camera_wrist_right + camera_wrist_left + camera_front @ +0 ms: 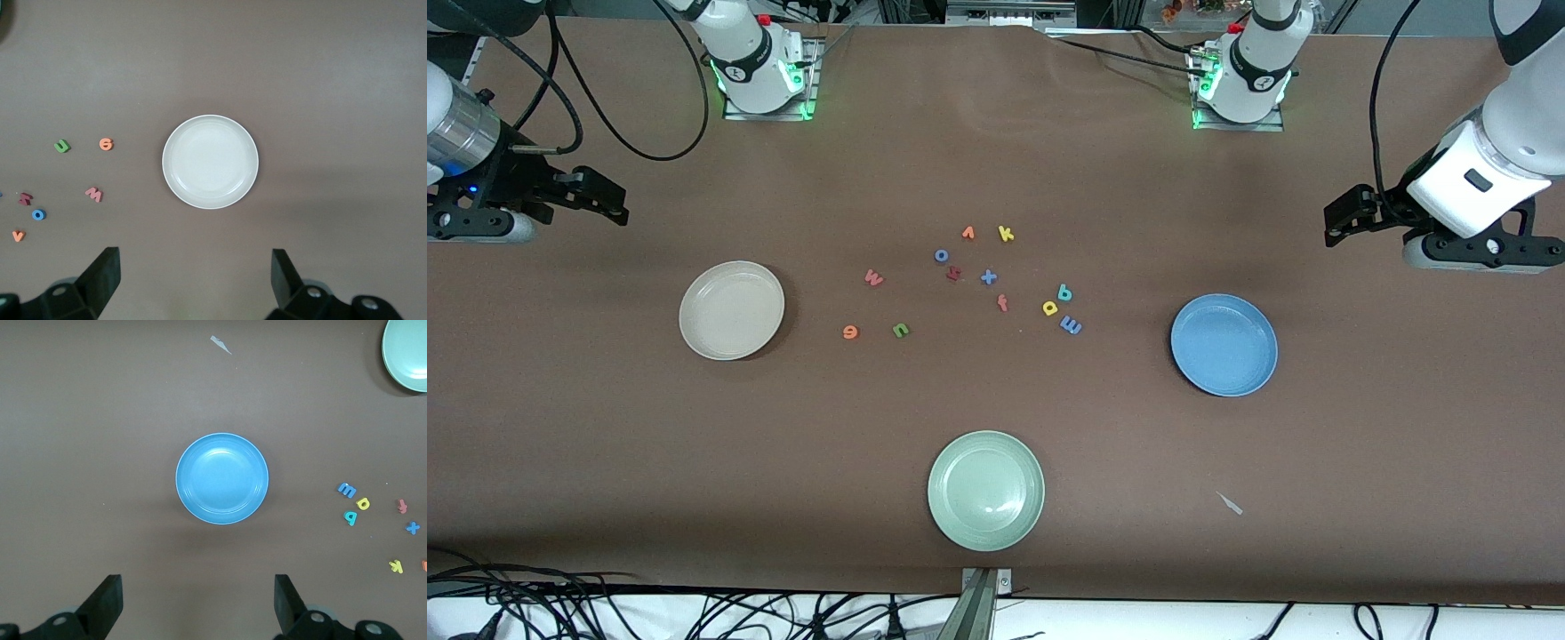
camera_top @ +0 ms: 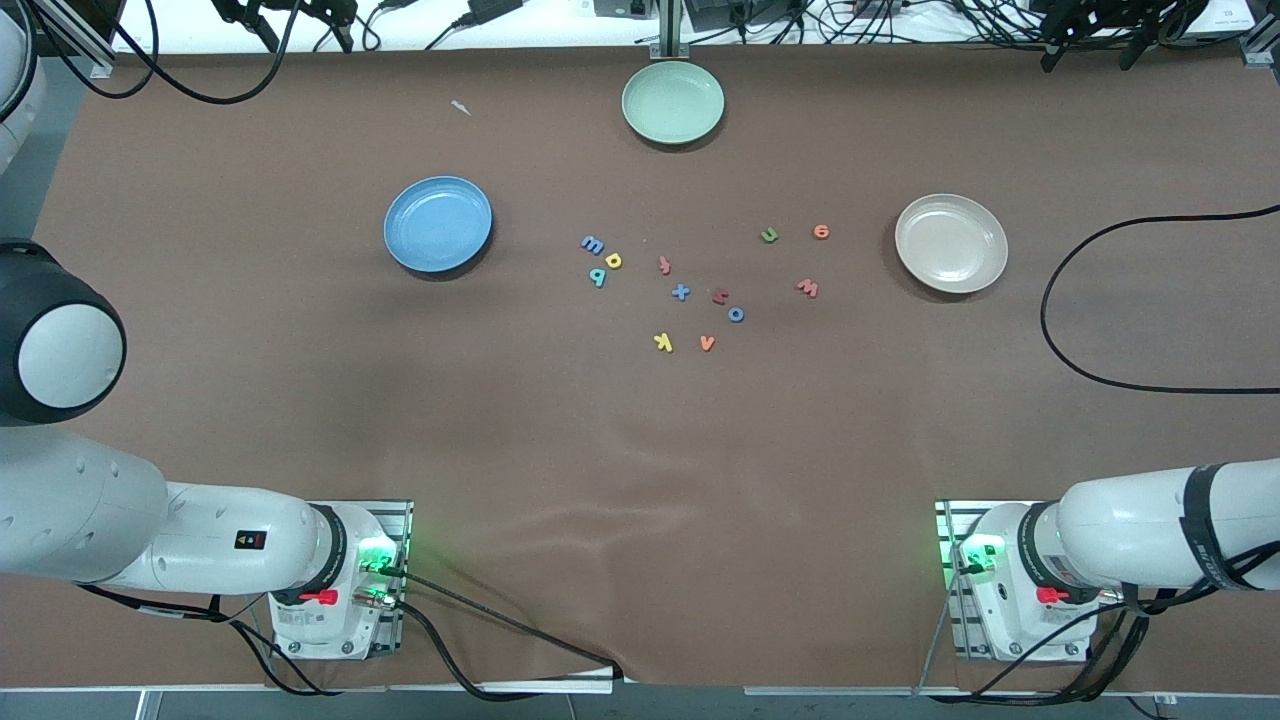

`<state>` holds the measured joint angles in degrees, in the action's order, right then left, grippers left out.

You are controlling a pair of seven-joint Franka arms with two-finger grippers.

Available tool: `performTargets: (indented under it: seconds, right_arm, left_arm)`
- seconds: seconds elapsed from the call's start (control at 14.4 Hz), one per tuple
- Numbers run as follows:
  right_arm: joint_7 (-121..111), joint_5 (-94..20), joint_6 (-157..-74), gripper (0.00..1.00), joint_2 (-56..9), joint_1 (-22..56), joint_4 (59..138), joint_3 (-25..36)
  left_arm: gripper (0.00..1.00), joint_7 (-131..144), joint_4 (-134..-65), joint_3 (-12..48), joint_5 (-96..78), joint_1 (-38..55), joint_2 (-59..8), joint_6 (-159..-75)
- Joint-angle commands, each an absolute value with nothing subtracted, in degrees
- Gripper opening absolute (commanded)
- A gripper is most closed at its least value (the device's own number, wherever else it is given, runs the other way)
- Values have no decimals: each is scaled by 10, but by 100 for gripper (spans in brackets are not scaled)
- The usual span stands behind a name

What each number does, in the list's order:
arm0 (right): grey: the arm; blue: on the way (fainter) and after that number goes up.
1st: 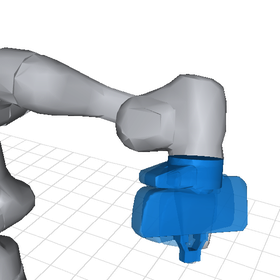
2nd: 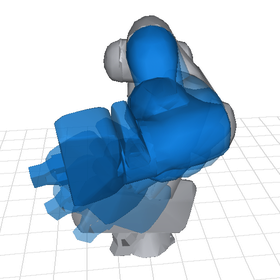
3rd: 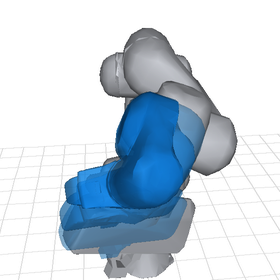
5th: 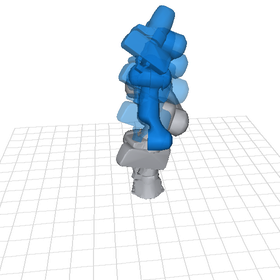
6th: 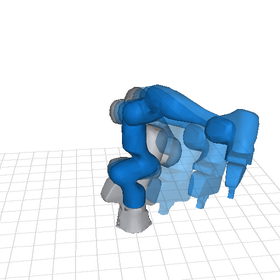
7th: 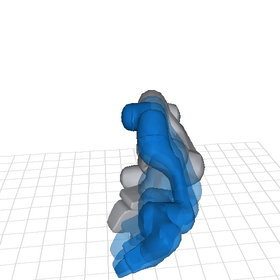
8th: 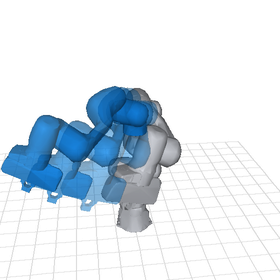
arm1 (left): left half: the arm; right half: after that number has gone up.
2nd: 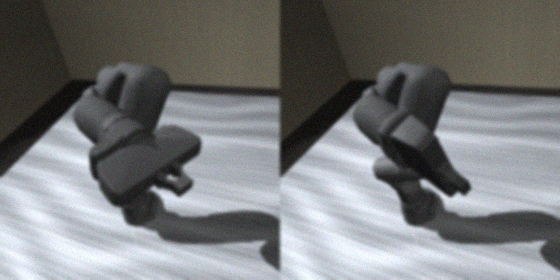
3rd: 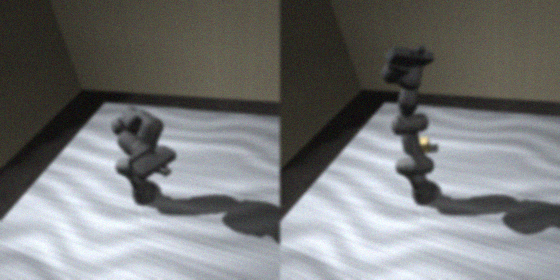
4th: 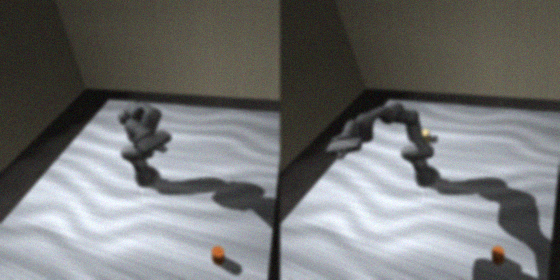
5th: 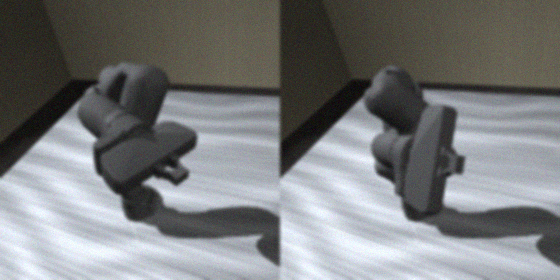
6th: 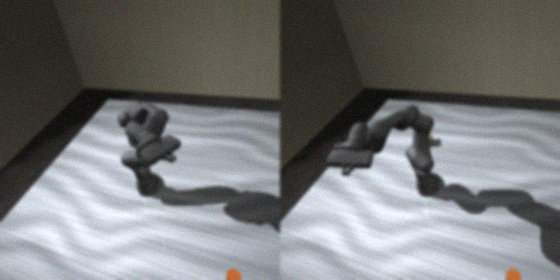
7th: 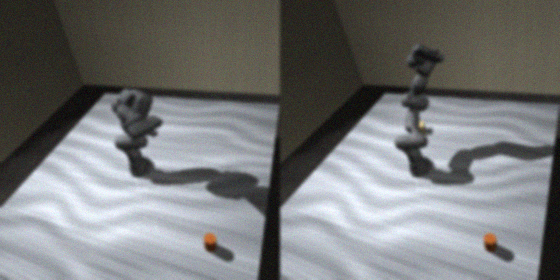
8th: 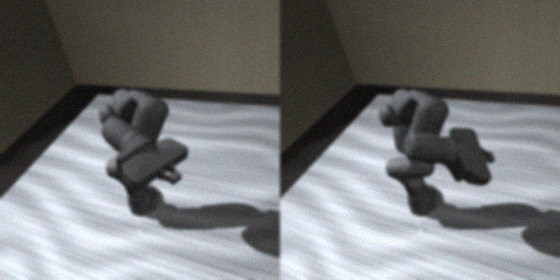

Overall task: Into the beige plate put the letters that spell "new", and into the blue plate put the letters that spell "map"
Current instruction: 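Reach the left gripper to the blue m while the right gripper reaches the pink M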

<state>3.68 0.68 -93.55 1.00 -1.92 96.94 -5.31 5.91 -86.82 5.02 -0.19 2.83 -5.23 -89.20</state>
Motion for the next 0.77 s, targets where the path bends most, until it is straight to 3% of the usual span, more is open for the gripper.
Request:
performTargets:
  seconds: [0.0, 0.35, 0.7]
  right_arm:
    - [35, 15, -954, 100, 16, -19, 977, -55]
    - [39, 8, -953, 100, 15, -19, 977, -55]
    - [38, 3, -949, 100, -16, -10, 972, -61]
  left_arm:
    - [100, 49, -850, 54, 4, 39, -79, -882]
    - [100, 70, -849, 69, 7, 83, -155, -886]
    - [100, 308, -848, 69, 3, 153, -230, -975]
